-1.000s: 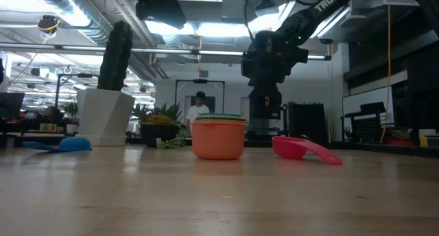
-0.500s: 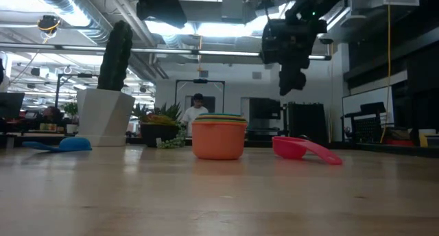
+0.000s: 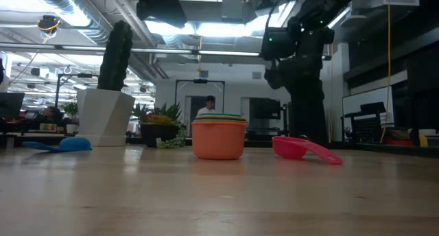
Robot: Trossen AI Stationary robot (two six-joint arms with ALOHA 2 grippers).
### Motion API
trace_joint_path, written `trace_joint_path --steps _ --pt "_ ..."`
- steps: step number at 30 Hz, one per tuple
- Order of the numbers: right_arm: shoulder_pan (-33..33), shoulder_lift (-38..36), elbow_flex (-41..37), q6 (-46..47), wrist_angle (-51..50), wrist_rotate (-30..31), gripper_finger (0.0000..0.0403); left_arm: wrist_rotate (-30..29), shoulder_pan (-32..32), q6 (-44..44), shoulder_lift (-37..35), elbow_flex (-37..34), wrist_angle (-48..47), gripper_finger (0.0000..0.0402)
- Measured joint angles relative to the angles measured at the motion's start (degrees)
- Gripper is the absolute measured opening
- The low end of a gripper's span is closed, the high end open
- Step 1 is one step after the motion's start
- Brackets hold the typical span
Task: Nest measuring cups in basket
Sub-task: Stack the red measuring cup on top of the sky blue measuring cup
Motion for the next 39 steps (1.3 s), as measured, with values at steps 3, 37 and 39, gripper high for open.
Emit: trace_joint_path --steps 3,37,39 --pt "0.96 0.00 -1.43 1.35 1.58 0.85 0.0138 0.00 0.00 0.01 0.00 0.00 0.17 0.0085" --pt "7.33 0.15 -13.17 6.53 20.78 0.17 0.0137 -0.39 0.00 0.39 0.00 0.00 0.37 0.0085" --pt "7.33 0.15 -13.17 6.53 20.84 0.17 0.0130 -0.44 0.02 0.41 0.00 0.00 0.46 0.0085"
